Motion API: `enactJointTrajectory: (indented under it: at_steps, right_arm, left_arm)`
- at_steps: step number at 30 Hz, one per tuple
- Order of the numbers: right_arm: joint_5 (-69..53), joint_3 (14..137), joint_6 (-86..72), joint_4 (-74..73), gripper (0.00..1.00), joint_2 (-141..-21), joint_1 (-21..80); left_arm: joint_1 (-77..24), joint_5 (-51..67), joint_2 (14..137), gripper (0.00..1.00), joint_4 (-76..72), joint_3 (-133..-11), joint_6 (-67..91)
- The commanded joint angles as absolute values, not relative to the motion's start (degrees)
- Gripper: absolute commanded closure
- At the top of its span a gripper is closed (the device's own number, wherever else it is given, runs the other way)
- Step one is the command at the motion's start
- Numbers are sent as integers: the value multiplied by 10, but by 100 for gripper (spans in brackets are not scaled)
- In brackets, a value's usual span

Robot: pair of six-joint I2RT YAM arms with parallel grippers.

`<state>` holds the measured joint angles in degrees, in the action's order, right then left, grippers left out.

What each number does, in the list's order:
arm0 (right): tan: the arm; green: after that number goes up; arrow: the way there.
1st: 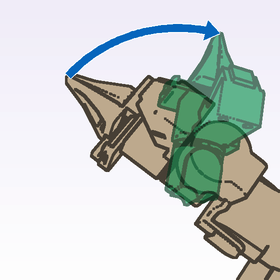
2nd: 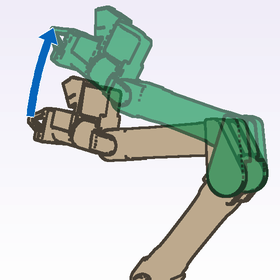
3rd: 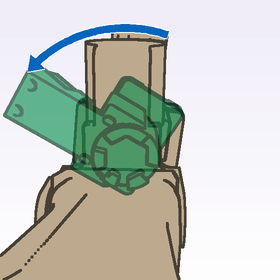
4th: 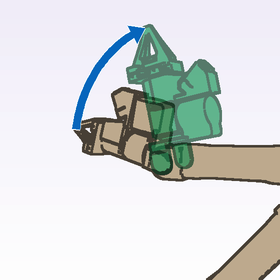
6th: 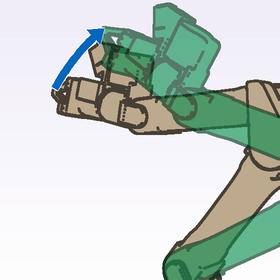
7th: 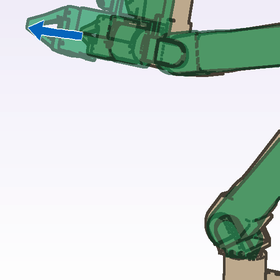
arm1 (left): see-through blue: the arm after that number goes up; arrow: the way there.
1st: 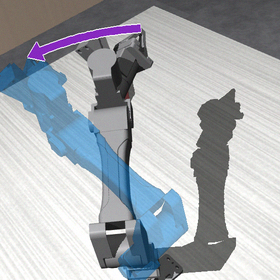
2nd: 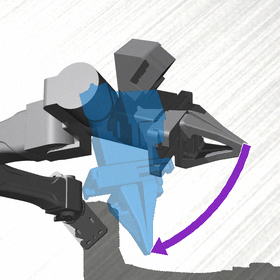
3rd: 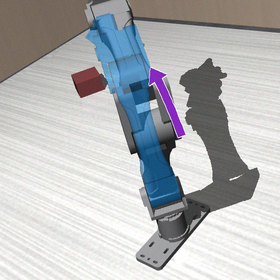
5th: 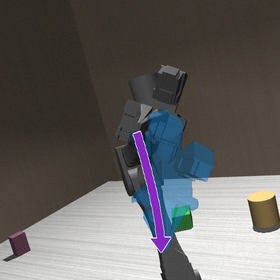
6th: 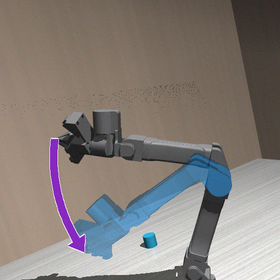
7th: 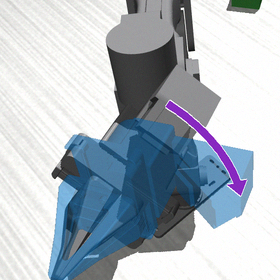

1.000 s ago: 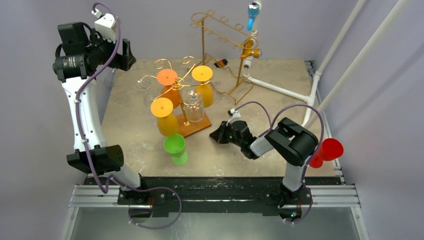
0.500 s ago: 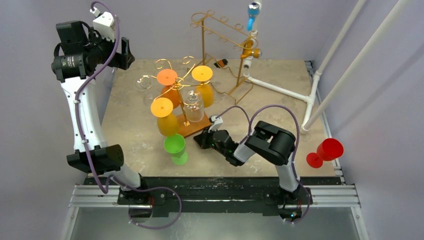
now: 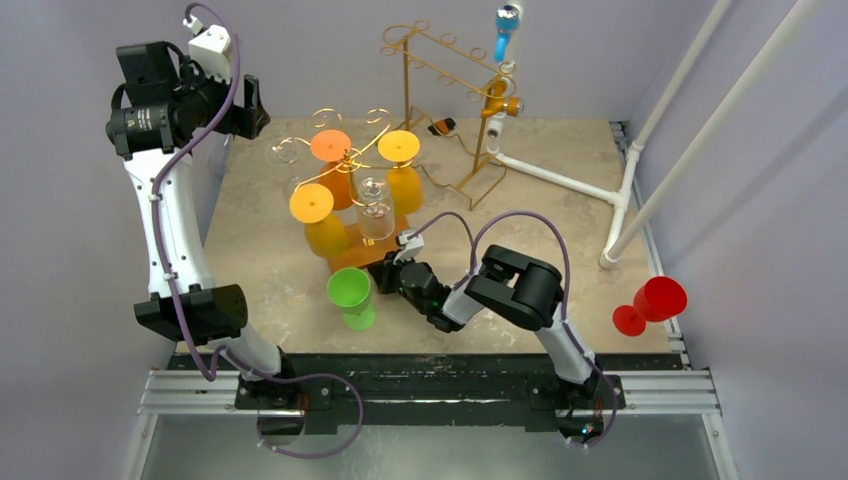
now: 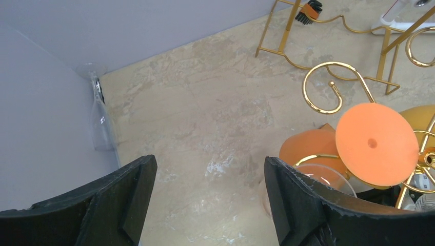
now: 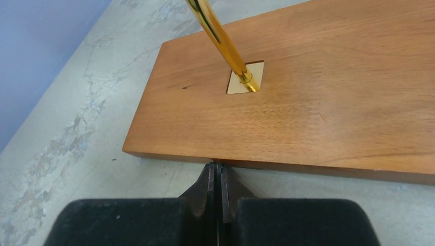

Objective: Place the wine glass upside down on the wine glass rack

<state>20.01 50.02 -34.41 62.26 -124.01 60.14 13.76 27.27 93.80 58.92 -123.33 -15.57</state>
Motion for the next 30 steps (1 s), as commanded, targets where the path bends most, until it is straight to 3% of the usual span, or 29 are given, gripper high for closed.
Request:
enactJointTrajectory:
  at_steps: [1, 19, 30]
  right_arm:
    - [210, 533, -319, 581, 100, -1275, 599]
    - [123, 641, -290, 519, 100, -1331, 586]
    - [95, 458, -287, 559, 100, -1191, 578]
  left_arm:
    - [134, 269, 935, 18, 585, -1254, -152]
    - [132, 252, 930, 16, 572, -1252, -154]
    - [132, 251, 919, 16, 559, -1235, -150]
